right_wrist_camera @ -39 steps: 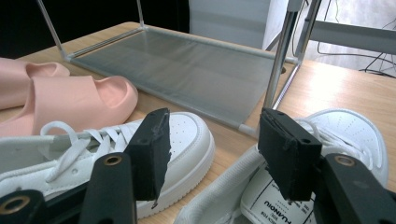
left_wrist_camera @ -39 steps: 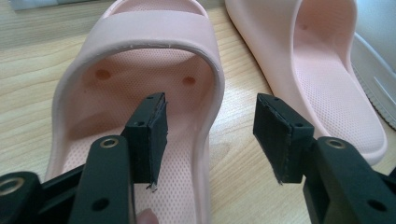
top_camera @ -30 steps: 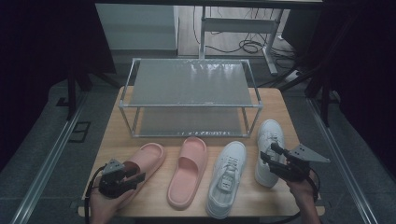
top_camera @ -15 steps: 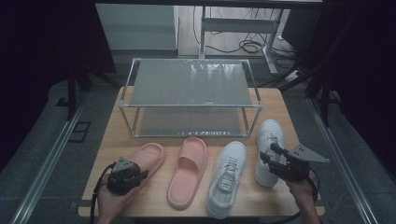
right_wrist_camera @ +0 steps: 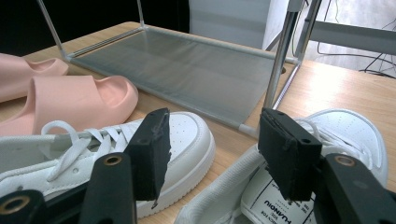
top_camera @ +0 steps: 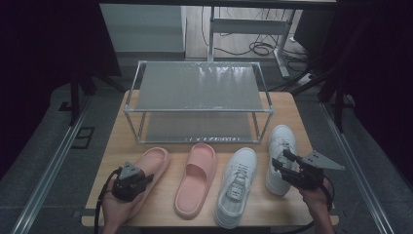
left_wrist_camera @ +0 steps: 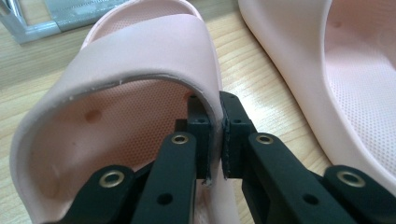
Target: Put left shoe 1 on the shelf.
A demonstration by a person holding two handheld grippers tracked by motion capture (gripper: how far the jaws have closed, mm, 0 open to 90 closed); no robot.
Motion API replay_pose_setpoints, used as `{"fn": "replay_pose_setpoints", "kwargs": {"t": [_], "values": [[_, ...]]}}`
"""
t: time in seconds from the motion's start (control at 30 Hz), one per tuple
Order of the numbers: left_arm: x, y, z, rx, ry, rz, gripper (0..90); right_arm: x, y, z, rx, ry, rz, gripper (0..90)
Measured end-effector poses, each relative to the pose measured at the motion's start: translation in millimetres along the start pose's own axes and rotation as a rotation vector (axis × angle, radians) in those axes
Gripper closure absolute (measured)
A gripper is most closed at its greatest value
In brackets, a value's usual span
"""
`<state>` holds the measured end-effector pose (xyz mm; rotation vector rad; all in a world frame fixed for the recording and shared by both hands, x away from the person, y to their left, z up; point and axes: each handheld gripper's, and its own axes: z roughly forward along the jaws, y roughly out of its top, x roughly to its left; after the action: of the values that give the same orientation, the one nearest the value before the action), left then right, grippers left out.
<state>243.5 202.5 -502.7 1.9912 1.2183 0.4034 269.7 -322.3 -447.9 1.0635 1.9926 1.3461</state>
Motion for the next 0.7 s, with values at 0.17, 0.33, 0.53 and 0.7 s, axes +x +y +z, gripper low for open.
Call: {"fn": "replay_pose_setpoints", "kwargs": {"t": [0.17, 0.33, 0.53, 0.7], "values": [[-0.5, 10.0, -3.4, -0.018, 0.001, 0.005, 85.1, -0.7, 1.2, -2.1, -0.009, -0.002, -0.003, 44.0], [-2.3, 26.4, -2.4, -0.032, 0.003, 0.017, 85.2, -1.4, 1.6, -3.7, -0.012, -0.002, -0.002, 44.0], [-4.9, 48.3, 5.8, -0.023, 0.003, 0.051, 85.1, -1.9, 2.6, -5.9, -0.017, -0.002, 0.001, 44.0], [-5.9, 62.5, 13.9, -0.020, 0.003, 0.064, 85.1, -2.8, 2.4, -6.2, -0.017, -0.005, 0.003, 44.0]]}}
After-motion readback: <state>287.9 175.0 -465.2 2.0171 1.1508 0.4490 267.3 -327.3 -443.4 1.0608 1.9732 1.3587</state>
